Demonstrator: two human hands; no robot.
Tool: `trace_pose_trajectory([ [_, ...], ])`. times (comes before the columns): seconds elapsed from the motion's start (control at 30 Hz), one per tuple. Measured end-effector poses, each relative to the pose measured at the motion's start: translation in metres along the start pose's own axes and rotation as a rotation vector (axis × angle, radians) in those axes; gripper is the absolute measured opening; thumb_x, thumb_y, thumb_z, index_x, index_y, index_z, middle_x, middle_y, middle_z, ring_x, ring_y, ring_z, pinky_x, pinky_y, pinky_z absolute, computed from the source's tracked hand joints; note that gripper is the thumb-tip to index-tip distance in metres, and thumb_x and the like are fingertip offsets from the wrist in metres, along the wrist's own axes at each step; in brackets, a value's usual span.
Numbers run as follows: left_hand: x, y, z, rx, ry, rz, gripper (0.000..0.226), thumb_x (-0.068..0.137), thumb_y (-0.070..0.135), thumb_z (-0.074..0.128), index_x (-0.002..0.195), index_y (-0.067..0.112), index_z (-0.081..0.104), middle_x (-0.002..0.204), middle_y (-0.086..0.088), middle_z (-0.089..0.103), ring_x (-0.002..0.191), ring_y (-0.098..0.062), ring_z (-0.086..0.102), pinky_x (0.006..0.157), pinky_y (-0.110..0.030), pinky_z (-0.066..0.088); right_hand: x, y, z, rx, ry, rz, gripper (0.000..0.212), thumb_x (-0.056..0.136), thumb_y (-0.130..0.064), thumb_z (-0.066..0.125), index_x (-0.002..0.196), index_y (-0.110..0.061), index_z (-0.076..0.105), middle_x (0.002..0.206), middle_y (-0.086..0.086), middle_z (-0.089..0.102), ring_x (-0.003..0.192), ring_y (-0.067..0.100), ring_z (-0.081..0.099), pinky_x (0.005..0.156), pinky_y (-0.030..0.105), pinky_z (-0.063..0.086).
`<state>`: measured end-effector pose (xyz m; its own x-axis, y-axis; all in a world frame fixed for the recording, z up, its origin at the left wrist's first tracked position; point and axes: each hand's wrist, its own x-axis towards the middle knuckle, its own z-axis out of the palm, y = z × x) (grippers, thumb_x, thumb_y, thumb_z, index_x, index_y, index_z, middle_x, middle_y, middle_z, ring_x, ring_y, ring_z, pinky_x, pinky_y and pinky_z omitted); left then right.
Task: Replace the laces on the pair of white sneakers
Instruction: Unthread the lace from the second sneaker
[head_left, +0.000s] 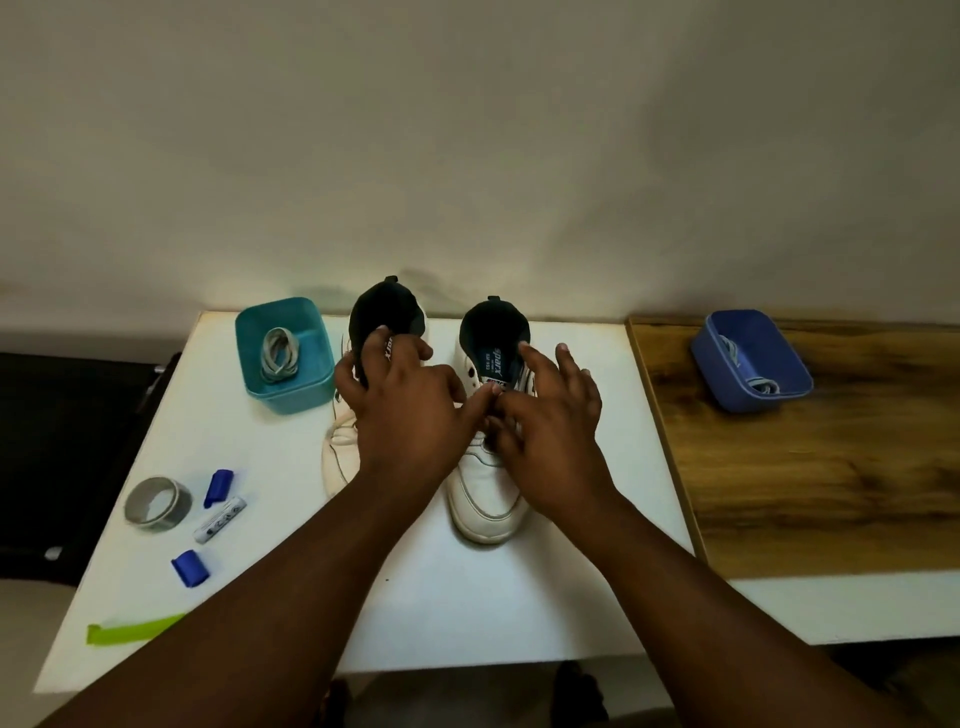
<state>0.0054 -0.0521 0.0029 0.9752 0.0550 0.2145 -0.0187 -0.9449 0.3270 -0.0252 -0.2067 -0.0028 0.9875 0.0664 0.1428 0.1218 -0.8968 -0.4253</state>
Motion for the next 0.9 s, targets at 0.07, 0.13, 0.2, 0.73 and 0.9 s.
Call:
trace_pose_trajectory([
  [0.07,0.002,0.000,0.000,-0.010,-0.028,0.007,0.047,0.088,0.072,0.052,0.080,0.034,0.080,0.130,0.006,0.054,0.147,-0.029,0.023,0.116,-0.056,0.005,0.000,0.003,0.000,0.074,0.033,0.005,0.010,0.095,-0.032,0.068,0.102,-0.034,0.076,0.165,-0.004,0.033,0.157,0.028,0.009,0.125,0.050,0.008],
  [0.13,0.003,0.002,-0.002,-0.013,-0.024,0.037,0.036,0.090,0.059,0.057,0.084,0.032,0.080,0.131,0.006,0.054,0.149,-0.030,0.021,0.119,-0.059,0.002,-0.001,0.004,0.000,0.168,0.092,0.045,0.008,0.095,-0.027,0.069,0.097,-0.031,0.075,0.162,-0.005,0.038,0.155,0.025,0.017,0.123,0.047,0.011],
  [0.2,0.004,0.003,-0.004,-0.014,-0.017,0.043,0.029,0.090,0.050,0.059,0.085,0.030,0.080,0.132,0.006,0.054,0.150,-0.031,0.020,0.119,-0.062,0.002,-0.003,0.004,0.001,0.217,0.194,0.109,0.007,0.096,-0.021,0.066,0.097,-0.024,0.073,0.157,-0.004,0.042,0.149,0.023,0.030,0.121,0.044,0.021],
  [0.73,0.006,-0.001,-0.005,-0.146,-0.060,0.065,0.027,0.093,0.048,0.062,0.086,0.030,0.080,0.140,0.006,0.051,0.154,-0.031,0.012,0.120,-0.063,-0.004,0.008,0.021,-0.014,0.118,0.347,0.156,0.017,0.100,-0.017,0.054,0.098,-0.020,0.071,0.134,0.007,0.059,0.130,0.034,0.051,0.114,0.057,0.033],
  [0.9,0.005,0.000,-0.004,-0.184,-0.079,0.042,0.028,0.093,0.048,0.062,0.085,0.029,0.081,0.141,0.008,0.051,0.154,-0.030,0.010,0.120,-0.063,-0.006,0.005,0.020,-0.021,0.122,0.202,0.081,0.018,0.099,-0.030,0.063,0.115,-0.031,0.072,0.149,0.002,0.047,0.146,0.030,0.031,0.118,0.053,0.029],
])
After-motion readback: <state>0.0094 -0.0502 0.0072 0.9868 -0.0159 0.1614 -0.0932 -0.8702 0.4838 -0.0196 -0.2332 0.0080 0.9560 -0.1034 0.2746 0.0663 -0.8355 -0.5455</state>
